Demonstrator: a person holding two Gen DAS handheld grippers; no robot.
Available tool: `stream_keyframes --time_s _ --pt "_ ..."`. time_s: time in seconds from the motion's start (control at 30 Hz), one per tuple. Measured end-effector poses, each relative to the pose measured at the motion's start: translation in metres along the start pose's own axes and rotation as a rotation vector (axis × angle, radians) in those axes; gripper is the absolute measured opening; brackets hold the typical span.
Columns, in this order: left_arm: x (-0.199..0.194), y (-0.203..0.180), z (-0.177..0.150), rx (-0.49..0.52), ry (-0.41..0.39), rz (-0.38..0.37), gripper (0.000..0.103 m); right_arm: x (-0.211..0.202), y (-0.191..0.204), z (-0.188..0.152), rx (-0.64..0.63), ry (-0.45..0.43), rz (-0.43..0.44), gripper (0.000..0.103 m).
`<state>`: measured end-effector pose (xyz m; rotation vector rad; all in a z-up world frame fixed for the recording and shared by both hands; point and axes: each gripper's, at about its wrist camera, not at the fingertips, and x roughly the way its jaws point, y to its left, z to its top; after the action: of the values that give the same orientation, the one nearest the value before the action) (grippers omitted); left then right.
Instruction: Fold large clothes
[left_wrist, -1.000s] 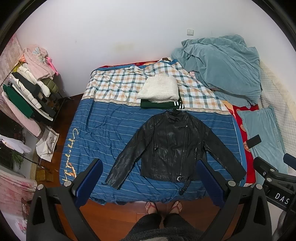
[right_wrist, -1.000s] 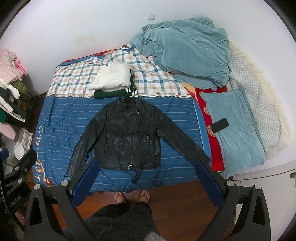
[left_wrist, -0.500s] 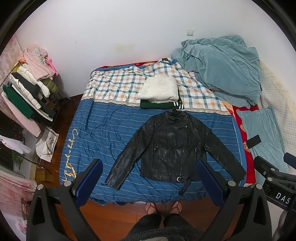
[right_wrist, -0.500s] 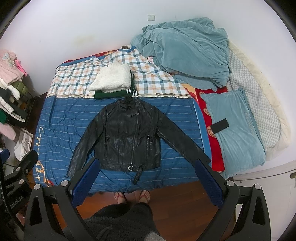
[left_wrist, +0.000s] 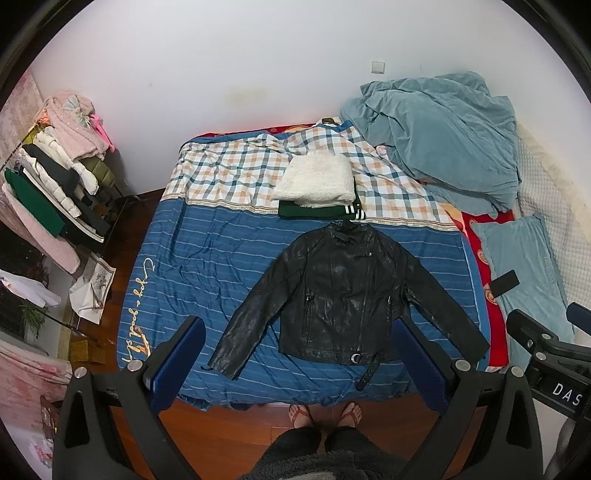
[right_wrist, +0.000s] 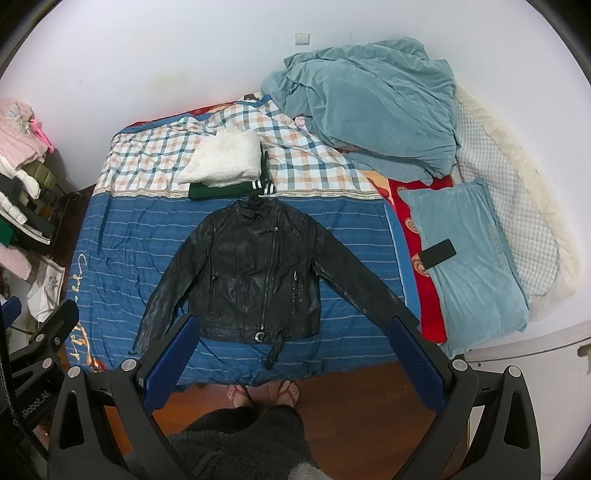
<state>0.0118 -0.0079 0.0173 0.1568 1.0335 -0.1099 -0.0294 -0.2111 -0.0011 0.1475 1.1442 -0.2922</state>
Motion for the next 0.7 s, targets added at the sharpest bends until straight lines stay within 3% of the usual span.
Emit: stream_keyframes --time_s 0.7 --pt "-0.005 0.001 0.003 0.004 -0.015 -0.001 0.103 -0.019 0.002 0.014 0.002 -0.011 0.0 0.103"
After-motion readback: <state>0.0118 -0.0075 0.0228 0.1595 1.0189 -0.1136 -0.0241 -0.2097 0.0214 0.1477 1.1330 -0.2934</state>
